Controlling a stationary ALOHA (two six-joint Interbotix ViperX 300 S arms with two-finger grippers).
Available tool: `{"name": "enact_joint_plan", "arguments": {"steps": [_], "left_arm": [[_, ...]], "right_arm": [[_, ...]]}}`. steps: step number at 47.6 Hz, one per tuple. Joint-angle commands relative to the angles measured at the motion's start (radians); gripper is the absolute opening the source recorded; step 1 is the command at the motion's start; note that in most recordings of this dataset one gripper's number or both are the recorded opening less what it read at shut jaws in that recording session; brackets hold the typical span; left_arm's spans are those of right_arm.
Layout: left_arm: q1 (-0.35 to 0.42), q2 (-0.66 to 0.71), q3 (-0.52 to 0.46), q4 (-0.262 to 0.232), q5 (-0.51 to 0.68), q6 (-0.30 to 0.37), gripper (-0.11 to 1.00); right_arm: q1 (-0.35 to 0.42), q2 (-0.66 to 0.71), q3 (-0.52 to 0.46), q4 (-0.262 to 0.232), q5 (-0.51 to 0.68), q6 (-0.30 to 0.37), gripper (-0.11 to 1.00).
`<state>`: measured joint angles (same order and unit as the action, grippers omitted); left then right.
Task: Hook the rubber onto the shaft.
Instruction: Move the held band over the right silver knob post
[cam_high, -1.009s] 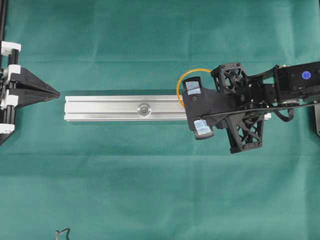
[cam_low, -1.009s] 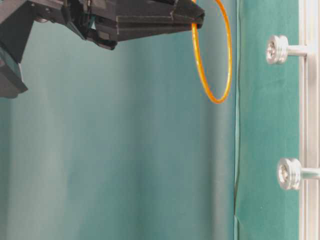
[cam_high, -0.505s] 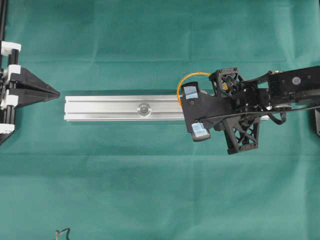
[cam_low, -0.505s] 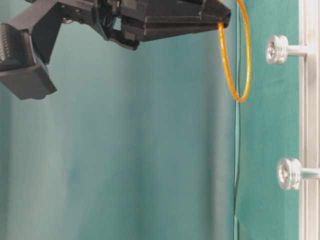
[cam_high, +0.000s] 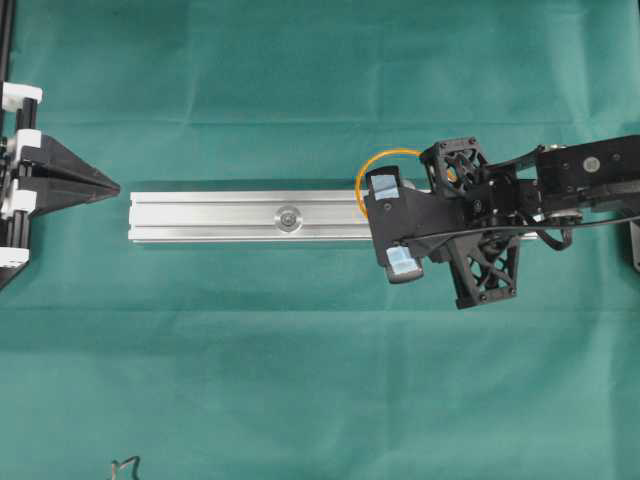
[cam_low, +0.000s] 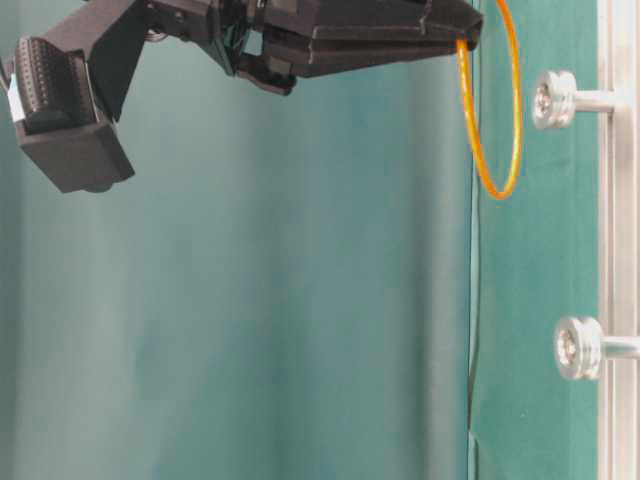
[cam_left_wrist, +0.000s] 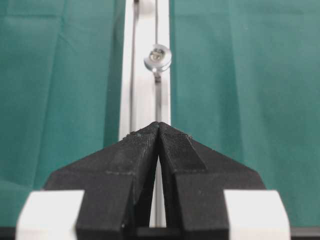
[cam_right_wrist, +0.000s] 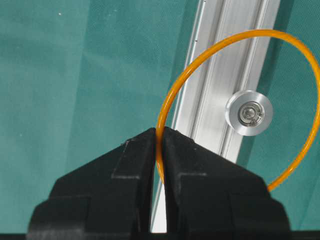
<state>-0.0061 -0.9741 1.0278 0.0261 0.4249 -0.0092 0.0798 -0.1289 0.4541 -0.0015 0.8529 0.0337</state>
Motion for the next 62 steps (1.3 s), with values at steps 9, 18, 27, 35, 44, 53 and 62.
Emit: {"name": "enact_joint_plan", "arguments": {"steps": [9,18,27,35,44,53,62], "left_arm": [[0.0,0.009,-0.026,0.003,-0.005,0.0,0.0],[-0.002,0.009,-0.028,0.003,-0.005,0.0,0.0],[-0.002,0.009,-0.026,0.003,-0.005,0.0,0.0],[0.0,0.009,-0.028,0.003,-0.005,0.0,0.0],[-0.002,0.008,-0.028,0.003,-0.005,0.0,0.0],[-0.002,0.008,-0.026,0.003,-0.005,0.0,0.0],[0.0,0.008,-0.026,0.003,-0.005,0.0,0.0]], "right_arm": [[0.002,-0.009,-0.011,0.003,-0.008,0.002,0.07],[0.002,-0.009,-0.009,0.003,-0.008,0.002,0.07],[0.002,-0.008,-0.009,0.003,-0.008,0.002,0.07],[0.002,-0.008,-0.011,0.005,-0.008,0.002,0.07],[0.002,-0.009,-0.011,0.008,-0.008,0.002,0.07],[0.008,-0.009,-0.011,0.011,-0.008,0.002,0.07],[0.015,-0.008,-0.009,0.015,-0.008,0.002,0.07]]}}
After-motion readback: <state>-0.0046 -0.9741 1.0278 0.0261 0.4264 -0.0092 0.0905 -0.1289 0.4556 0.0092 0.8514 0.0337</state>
